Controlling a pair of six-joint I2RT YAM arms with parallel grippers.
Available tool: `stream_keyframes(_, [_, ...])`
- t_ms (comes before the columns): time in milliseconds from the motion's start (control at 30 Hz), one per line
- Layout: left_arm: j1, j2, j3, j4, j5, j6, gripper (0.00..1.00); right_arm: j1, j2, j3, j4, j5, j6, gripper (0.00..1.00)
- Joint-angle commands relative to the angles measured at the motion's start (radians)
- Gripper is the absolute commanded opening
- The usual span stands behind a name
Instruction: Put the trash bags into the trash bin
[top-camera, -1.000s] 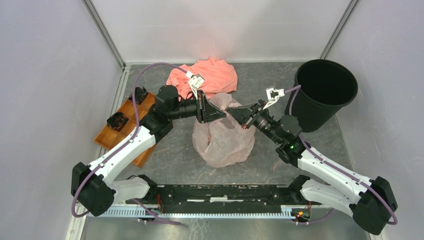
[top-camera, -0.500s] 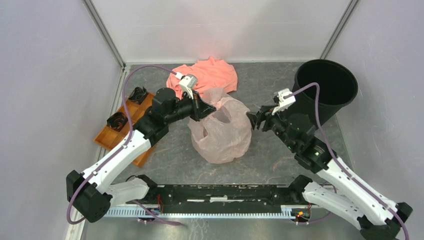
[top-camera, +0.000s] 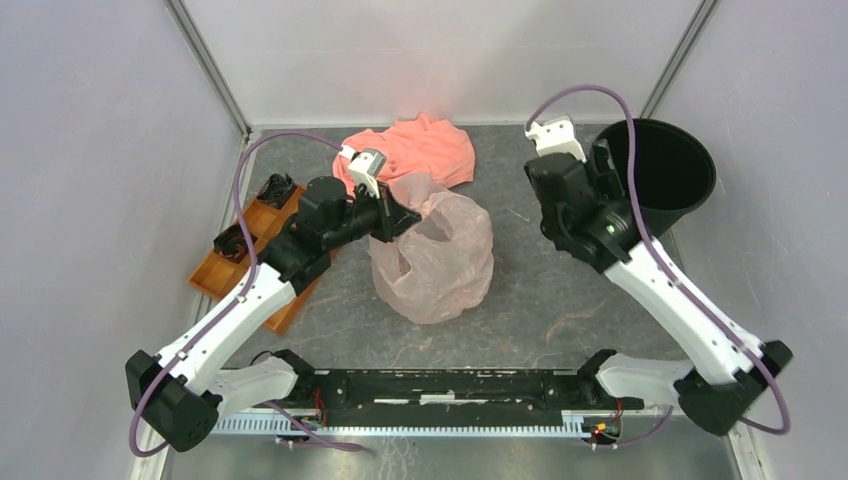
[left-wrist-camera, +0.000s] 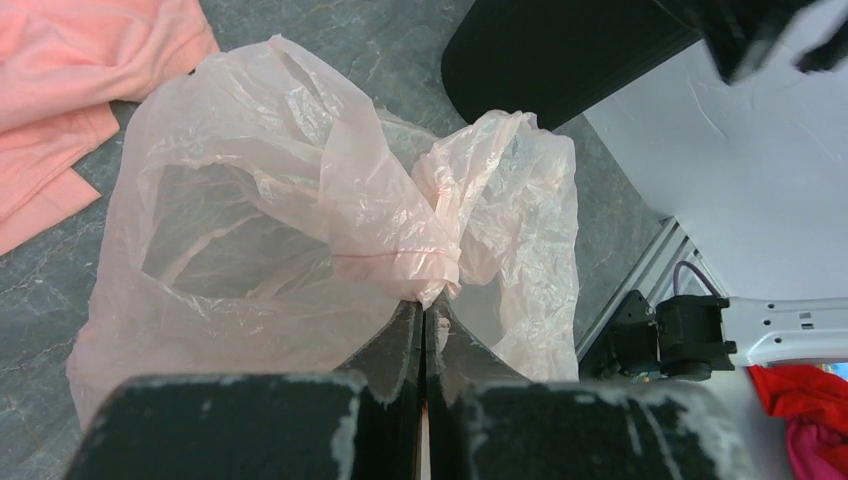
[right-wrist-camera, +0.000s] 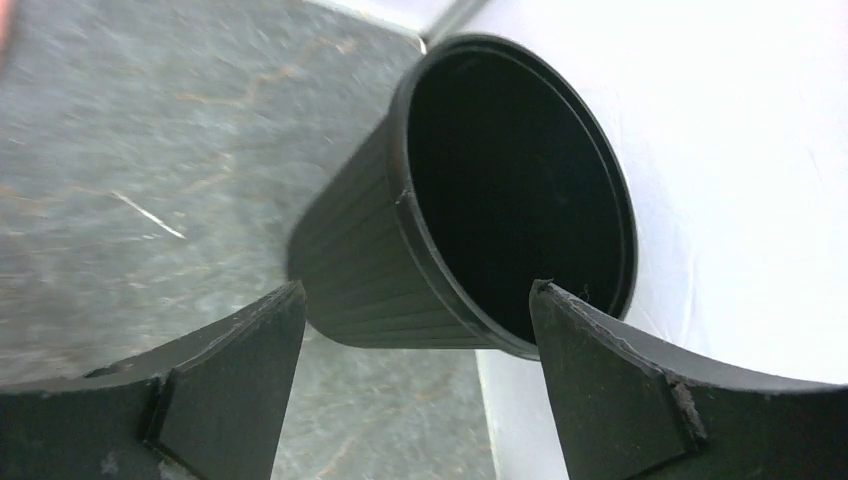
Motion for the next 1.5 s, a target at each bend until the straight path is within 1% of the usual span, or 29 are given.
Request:
stream_keyframes(0, [0.003, -0.021, 0.043, 0.007, -0.016, 0.042, 0.02, -0.122, 0.119, 0.083, -0.082, 0.081, -0.034, 0.89])
stream_keyframes(67, [0.003, -0.019, 0.042, 0.006, -0.016, 0.040, 0.02, -0.179, 0.155, 0.081, -0.085, 0.035, -0.024, 0.86])
stream_keyframes(133, [0.003, -0.020, 0.042, 0.005, -0.017, 0.037, 0.02, -0.207, 0.180, 0.065, -0.088, 0.011, -0.026, 0.83])
stream_keyframes(300, [0.003, -0.023, 0.042, 0.004, -0.007, 0.027, 0.02, -0.212, 0.175, 0.017, -0.084, -0.038, -0.005, 0.71])
stream_keyframes(400, [0.004, -0.033, 0.041, 0.006, 0.003, 0.026, 0.02, -0.212, 0.158, -0.015, -0.071, -0.060, -0.030, 0.66])
stream_keyframes(500, [0.004, -0.042, 0.040, 0.006, -0.002, 0.031, 0.02, -0.212, 0.139, -0.059, -0.043, -0.045, -0.050, 0.60])
stream_keyframes(600, [0.005, -0.048, 0.038, 0.007, -0.007, 0.033, 0.02, -0.213, 0.121, -0.111, 0.015, -0.015, -0.074, 0.60])
stream_keyframes(833, [0.006, -0.034, 0.037, 0.003, -0.019, 0.044, 0.02, -0.214, 0.175, -0.086, 0.033, 0.053, -0.091, 0.59])
stream_keyframes(1000, [0.007, -0.028, 0.036, 0.004, -0.010, 0.038, 0.02, -0.215, 0.217, -0.065, 0.048, 0.097, -0.088, 0.62])
stream_keyframes(1100, [0.007, -0.028, 0.039, 0.005, 0.012, 0.033, 0.02, -0.216, 0.231, -0.057, 0.077, 0.089, -0.108, 0.61])
stream_keyframes(1200, [0.010, -0.033, 0.040, 0.007, 0.027, 0.028, 0.02, -0.216, 0.259, -0.046, 0.078, 0.077, -0.114, 0.54])
stream_keyframes(1233, [0.013, -0.035, 0.039, 0.007, 0.027, 0.028, 0.02, -0.217, 0.267, -0.047, 0.084, 0.085, -0.121, 0.50])
stream_keyframes(1267, [0.016, -0.038, 0.040, 0.008, 0.022, 0.030, 0.02, -0.217, 0.271, -0.059, 0.099, 0.100, -0.130, 0.43])
stream_keyframes(1300, [0.020, -0.040, 0.040, 0.005, 0.017, 0.033, 0.02, -0.217, 0.267, -0.071, 0.115, 0.106, -0.133, 0.38])
stream_keyframes(1333, [0.024, -0.043, 0.043, 0.001, 0.010, 0.037, 0.02, -0.217, 0.259, -0.086, 0.135, 0.096, -0.134, 0.35])
stream_keyframes(1400, [0.036, -0.048, 0.043, -0.004, -0.006, 0.045, 0.02, -0.216, 0.242, -0.116, 0.181, 0.080, -0.153, 0.36])
stream_keyframes(1467, [0.049, -0.051, 0.043, -0.011, -0.024, 0.049, 0.02, -0.217, 0.245, -0.116, 0.192, 0.085, -0.167, 0.36])
